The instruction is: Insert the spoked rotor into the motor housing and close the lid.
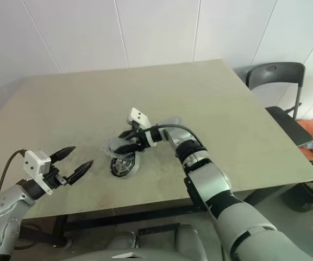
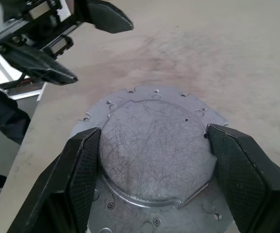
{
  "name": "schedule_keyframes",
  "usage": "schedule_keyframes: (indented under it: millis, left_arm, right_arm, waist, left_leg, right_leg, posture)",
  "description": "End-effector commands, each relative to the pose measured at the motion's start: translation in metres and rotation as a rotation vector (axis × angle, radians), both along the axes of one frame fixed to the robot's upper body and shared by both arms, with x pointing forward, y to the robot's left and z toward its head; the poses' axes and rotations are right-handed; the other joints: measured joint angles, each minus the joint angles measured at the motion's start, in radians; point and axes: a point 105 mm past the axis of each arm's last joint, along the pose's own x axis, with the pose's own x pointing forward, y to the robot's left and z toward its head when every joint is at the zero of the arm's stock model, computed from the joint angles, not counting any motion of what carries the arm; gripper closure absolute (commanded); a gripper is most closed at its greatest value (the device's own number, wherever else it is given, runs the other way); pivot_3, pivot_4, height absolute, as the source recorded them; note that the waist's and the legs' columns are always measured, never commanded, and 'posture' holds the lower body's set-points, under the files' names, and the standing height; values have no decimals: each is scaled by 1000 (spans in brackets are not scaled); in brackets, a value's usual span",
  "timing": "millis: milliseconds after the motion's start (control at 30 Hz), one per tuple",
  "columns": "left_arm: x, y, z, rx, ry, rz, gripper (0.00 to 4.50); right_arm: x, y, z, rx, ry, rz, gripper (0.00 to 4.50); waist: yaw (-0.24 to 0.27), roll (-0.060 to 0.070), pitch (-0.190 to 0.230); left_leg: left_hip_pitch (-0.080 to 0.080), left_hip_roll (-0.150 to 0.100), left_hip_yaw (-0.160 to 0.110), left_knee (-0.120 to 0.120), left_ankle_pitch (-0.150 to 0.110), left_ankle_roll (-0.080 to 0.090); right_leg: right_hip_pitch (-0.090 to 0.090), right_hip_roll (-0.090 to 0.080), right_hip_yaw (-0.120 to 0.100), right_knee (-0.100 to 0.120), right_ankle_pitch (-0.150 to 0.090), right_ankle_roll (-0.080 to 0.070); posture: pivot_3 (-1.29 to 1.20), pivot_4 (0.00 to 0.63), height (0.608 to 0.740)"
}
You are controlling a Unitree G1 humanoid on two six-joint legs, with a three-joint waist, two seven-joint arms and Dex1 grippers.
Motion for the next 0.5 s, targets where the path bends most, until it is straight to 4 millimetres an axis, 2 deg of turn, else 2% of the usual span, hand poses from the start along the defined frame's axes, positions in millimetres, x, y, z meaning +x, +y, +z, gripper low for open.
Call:
schedule_keyframes:
  millis: [33,100,300,500]
  left_arm:
    - [3,1,9,8,-50,-4,0]
    - [3,1,9,9,-51,-4,0]
    - [2,2,8,11,-52,-6,0]
    - [4,0,7,11,-53,-13,0]
  right_arm:
    - [-4,1,23,148,-44,67,1363]
    - [-5,-3,20,141,-109,88,1363]
    - [-14,-12,20,96,-96,212,1363]
    - [-22,-19,10,-50,-210,361,1363]
  waist:
    - [0,0,0]
    - [0,0,0]
    - [0,0,0]
    - [0,0,0]
  left_leg:
    - [0,0,0,0,0,0]
    - [0,0,0,0,0,0]
    - [0,0,0,0,0,0]
    - [0,0,0,0,0,0]
  right_leg:
    - [0,0,0,0,0,0]
    - [0,0,0,0,0,1]
    - [0,0,0,1,1,1]
    - [0,0,0,1,1,1]
  posture:
    - [0,0,740]
    - [0,0,740]
    - [0,0,740]
    - [0,0,740]
